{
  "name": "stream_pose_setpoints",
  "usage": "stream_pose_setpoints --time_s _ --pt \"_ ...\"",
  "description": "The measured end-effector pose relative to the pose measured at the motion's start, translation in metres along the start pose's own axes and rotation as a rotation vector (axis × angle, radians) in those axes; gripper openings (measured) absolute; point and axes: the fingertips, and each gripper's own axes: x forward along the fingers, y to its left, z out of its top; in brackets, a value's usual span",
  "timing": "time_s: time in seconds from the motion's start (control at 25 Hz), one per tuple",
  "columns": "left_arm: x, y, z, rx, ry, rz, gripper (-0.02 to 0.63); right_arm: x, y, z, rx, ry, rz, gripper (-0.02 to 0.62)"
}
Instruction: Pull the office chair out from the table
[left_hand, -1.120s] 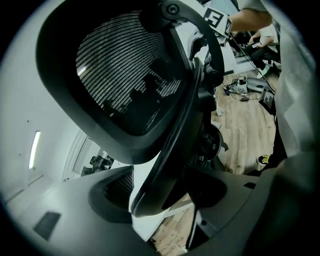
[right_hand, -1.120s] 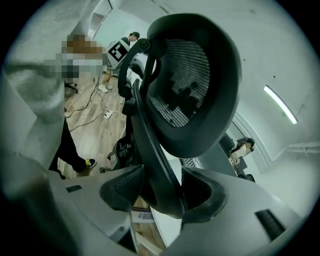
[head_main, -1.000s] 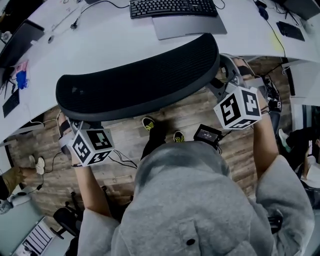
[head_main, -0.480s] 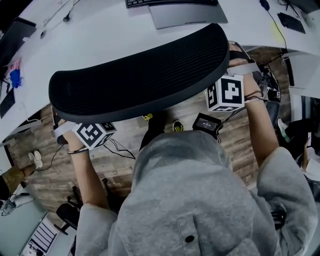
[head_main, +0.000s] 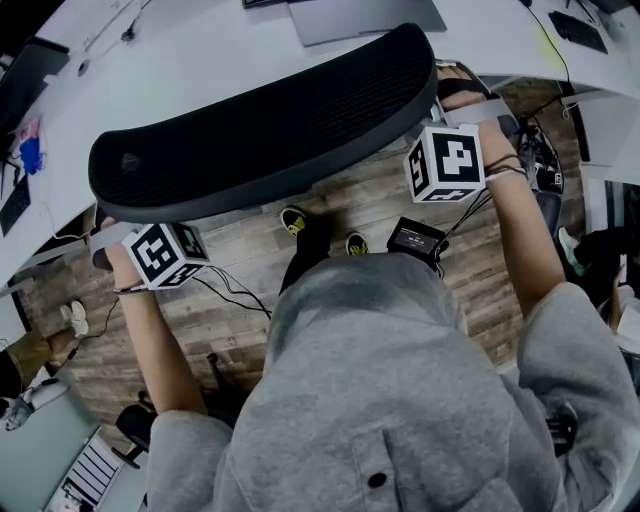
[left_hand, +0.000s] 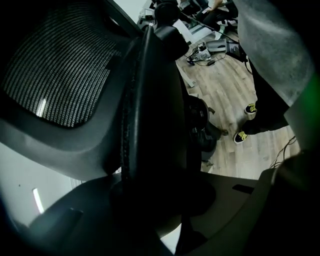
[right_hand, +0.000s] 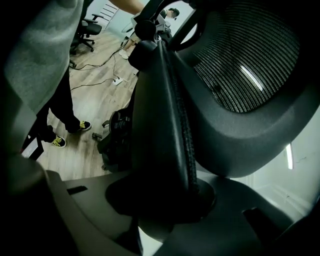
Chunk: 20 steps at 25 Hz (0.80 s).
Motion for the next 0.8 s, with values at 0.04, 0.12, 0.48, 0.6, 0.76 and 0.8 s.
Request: stream_pose_setpoints --time_s 0.04,0.12,0.48,0.6,0.76,0.8 --pt "-0.001 0.001 0.001 -0.006 -0.001 -0.001 0.100 0.000 0.000 -0.001 -0.004 -0.004 0.001 0.136" --pt "-0.002 0.004 0.006 -0.010 -0.011 -0.006 0.101 -0.001 0.000 -0.002 -0.010 -0.008 0.006 0.132" --pt "-0.014 -0.004 0.010 -0.023 0.008 -0.009 0.100 -0.010 0.010 -0.002 -0.044 -0.024 0.034 0.103" --pt "-0.021 -0.012 0.009 -0.030 0.015 -0.010 0.100 -0.015 0.016 0.000 -0.049 -0.029 0.037 0.101" --pt "-0.032 -0.022 0.008 -0.044 0.025 -0.009 0.101 -0.023 0.023 0.003 -0.059 -0.037 0.038 0.102" --pt "-0.034 -0.024 0.009 -0.047 0.025 -0.009 0.100 -0.025 0.024 0.002 -0.062 -0.039 0.041 0.101"
